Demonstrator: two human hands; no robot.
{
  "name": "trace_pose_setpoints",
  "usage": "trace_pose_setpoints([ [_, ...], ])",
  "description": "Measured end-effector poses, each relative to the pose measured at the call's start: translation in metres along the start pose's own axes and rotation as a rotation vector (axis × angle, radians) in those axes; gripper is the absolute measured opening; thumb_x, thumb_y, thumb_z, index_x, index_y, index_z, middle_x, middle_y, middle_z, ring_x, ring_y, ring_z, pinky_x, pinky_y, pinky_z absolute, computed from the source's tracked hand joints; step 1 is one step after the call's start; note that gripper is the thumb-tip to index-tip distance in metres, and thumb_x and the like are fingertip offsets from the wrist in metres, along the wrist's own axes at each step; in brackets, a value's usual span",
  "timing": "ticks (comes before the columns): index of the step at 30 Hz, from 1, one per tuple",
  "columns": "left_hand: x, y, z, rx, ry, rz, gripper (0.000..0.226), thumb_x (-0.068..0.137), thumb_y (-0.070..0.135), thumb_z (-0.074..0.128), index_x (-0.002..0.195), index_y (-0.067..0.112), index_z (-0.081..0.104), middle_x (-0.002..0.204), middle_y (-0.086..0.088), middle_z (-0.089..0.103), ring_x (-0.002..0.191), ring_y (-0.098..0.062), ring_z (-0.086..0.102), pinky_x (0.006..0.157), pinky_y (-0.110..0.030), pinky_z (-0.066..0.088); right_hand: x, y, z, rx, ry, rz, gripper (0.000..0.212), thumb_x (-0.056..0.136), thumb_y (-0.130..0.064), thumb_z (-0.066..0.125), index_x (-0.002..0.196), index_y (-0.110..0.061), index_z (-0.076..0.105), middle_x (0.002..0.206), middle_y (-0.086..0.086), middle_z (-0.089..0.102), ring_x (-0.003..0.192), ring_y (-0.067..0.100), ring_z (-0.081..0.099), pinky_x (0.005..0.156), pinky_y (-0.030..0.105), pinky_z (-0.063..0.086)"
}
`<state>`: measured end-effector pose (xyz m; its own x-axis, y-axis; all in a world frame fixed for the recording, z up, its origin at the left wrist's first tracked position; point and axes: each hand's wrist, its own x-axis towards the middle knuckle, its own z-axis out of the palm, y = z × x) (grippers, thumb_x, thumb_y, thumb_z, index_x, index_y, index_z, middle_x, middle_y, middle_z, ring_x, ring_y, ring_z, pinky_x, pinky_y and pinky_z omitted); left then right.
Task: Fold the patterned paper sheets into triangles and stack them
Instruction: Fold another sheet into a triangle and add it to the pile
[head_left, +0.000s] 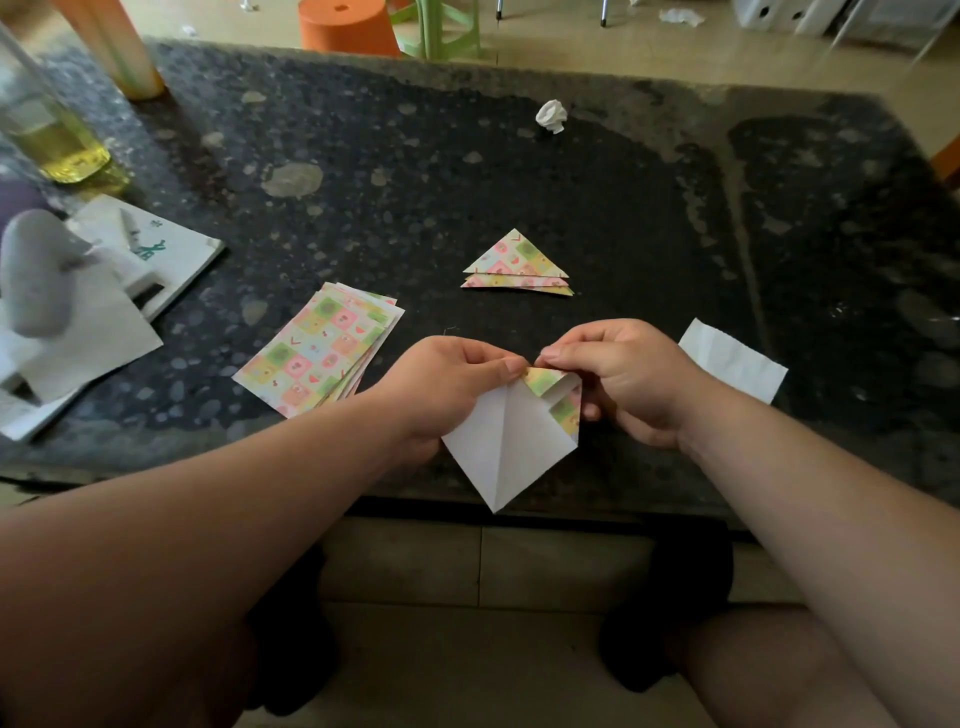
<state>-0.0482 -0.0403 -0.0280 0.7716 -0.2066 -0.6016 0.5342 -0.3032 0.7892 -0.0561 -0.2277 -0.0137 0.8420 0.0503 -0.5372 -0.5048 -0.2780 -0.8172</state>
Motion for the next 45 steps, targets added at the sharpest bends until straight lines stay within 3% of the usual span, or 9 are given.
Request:
trace_pose_setpoints([
  [13,-0.001,0.001,-0.003,0.022,-0.031,-0.037,0.015,0.090,0.039,0.075,0.099,0.027,0.079,0.097,-0.002,0.077,0.095,-0.025,0.073,0.083,-0.045,0.060,0.004,0.002,-0.007,-0.208,-0.050,-0.066,0.011,0.092,-0.019,0.076,0.084,-0.011,0.077,0.069,0.000,0.073,0.051,0.006,0.061,0.048,0.022,0.047],
  [19,-0.003,0.002,-0.003,-0.039,-0.108,-0.079,0.017,0.092,0.032,0.074,0.101,0.018,0.077,0.086,-0.002,0.078,0.078,-0.017,0.075,0.064,-0.032,0.058,0.003,0.001,-0.007,-0.316,-0.036,-0.100,0.011,0.091,-0.024,0.077,0.086,-0.015,0.077,0.070,-0.002,0.073,0.050,0.004,0.062,0.051,0.023,0.049],
  [23,-0.001,-0.001,-0.004,-0.020,-0.159,-0.140,0.024,0.093,0.036,0.072,0.105,0.016,0.077,0.095,-0.006,0.078,0.094,-0.024,0.074,0.078,-0.039,0.058,0.004,0.001,-0.005,-0.395,-0.022,-0.131,0.010,0.092,-0.026,0.077,0.086,-0.018,0.078,0.077,-0.002,0.073,0.050,0.001,0.061,0.051,0.021,0.049],
  [27,0.001,-0.002,-0.007,-0.024,-0.241,-0.150,0.019,0.094,0.022,0.071,0.110,0.013,0.076,0.103,-0.008,0.078,0.099,-0.025,0.073,0.082,-0.040,0.058,0.004,0.002,-0.008,-0.412,0.000,-0.147,0.009,0.090,-0.029,0.079,0.085,-0.021,0.078,0.081,-0.004,0.074,0.058,0.002,0.063,0.053,0.021,0.048],
  [31,0.002,-0.003,-0.004,-0.051,-0.198,-0.138,0.017,0.094,0.019,0.072,0.109,0.013,0.076,0.100,-0.007,0.078,0.094,-0.023,0.074,0.071,-0.035,0.058,0.004,0.003,-0.010,-0.382,0.020,-0.204,0.006,0.089,-0.025,0.080,0.085,-0.028,0.079,0.081,-0.009,0.074,0.074,0.005,0.068,0.057,0.018,0.048],
  [37,0.002,-0.006,-0.002,-0.177,-0.201,-0.120,0.019,0.095,0.016,0.070,0.113,0.010,0.074,0.103,-0.010,0.078,0.090,-0.022,0.075,0.066,-0.033,0.058,0.002,0.005,-0.009,-0.387,0.045,-0.265,0.007,0.086,-0.025,0.083,0.088,-0.031,0.079,0.088,-0.011,0.074,0.089,0.008,0.069,0.075,0.027,0.056],
  [45,0.002,-0.008,-0.004,-0.243,-0.220,-0.120,0.027,0.092,0.025,0.073,0.115,0.010,0.075,0.109,-0.012,0.077,0.103,-0.030,0.073,0.086,-0.044,0.058,0.002,0.003,-0.007,-0.367,0.072,-0.274,0.006,0.084,-0.024,0.085,0.084,-0.028,0.080,0.084,-0.011,0.074,0.083,0.004,0.070,0.069,0.021,0.055],
])
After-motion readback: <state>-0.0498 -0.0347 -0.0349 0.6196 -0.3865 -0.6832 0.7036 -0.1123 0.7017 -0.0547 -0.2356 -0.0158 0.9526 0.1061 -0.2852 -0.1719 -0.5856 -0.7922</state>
